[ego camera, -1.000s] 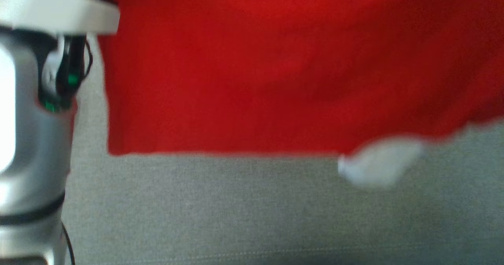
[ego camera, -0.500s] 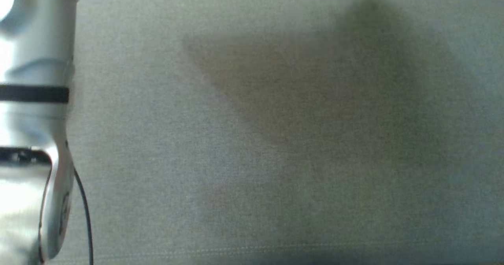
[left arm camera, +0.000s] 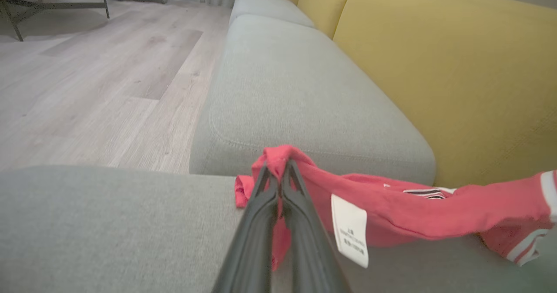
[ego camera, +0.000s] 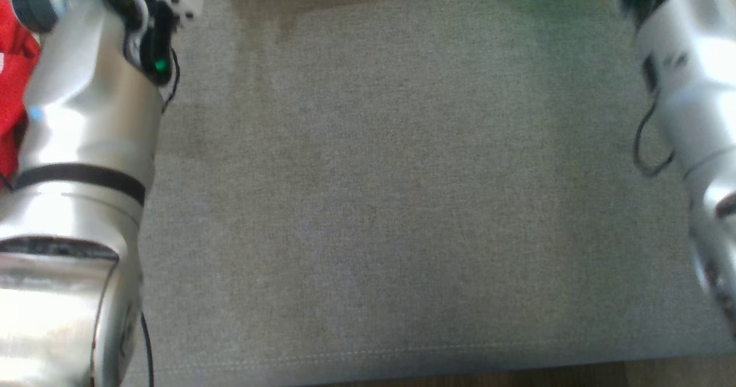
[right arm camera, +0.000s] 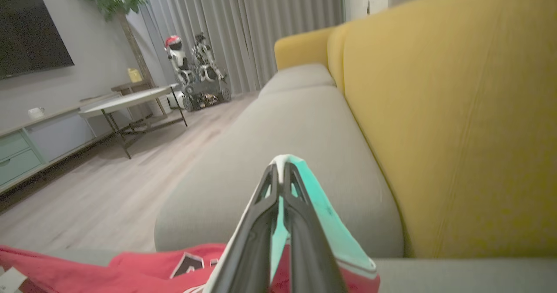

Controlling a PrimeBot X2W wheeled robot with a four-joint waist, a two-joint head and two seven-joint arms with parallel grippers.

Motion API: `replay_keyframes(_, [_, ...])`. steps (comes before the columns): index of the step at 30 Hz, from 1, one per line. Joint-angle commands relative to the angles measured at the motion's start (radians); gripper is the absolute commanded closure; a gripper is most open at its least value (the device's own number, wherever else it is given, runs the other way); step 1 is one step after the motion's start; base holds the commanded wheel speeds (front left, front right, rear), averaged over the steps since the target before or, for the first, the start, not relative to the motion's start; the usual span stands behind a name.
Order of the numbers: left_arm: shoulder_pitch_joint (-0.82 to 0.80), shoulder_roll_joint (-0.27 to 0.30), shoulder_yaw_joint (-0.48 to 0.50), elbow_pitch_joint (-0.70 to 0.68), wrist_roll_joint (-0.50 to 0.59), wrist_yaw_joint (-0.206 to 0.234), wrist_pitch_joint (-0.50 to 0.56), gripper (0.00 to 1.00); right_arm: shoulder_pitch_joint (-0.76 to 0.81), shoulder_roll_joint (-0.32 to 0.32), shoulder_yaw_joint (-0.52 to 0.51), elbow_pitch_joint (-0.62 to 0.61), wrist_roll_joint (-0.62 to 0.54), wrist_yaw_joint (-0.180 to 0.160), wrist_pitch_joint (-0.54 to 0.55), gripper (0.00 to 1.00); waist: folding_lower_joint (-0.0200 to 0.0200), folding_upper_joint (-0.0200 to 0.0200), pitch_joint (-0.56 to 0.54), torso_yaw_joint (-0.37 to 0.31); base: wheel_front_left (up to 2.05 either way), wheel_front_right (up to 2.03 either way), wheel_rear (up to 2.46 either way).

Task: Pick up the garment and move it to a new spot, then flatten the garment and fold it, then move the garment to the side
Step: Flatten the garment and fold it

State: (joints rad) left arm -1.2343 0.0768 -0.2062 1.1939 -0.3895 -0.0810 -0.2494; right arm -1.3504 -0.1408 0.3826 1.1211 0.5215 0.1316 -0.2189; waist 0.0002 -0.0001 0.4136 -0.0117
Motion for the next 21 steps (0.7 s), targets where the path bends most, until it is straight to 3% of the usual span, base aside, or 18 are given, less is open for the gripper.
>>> replay_keyframes(1, [-0.004,0.036,0.018,-0.029,-0.002,-0.006,-0.012,1.00,0.020,0.013,0.009,-0.021,0.019,-0.001,-0.011,1.00,-0.0002,0.0001,0.004,0.000,0.00,0.00,0.00])
replay_keyframes(8, [0.140,0.069,0.068,-0.062,-0.025,-0.023,-0.012,1.00,0.216,0.013,0.066,-0.073,0.156,-0.001,-0.036,1.00,-0.0002,0.0001,-0.003,-0.027,0.00,0.00,0.00])
replay_keyframes(14, [0.346,0.067,0.114,-0.216,-0.016,-0.031,-0.012,1.00,0.422,0.002,0.107,-0.116,0.201,-0.001,-0.041,1.00,-0.0002,0.0001,-0.060,-0.028,0.00,0.00,0.00])
replay_keyframes(21, [0.665,0.051,0.160,-0.467,0.035,-0.029,-0.012,1.00,0.727,-0.049,0.062,-0.341,0.198,-0.001,-0.043,1.00,-0.0002,0.0001,-0.142,-0.018,0.00,0.00,0.00])
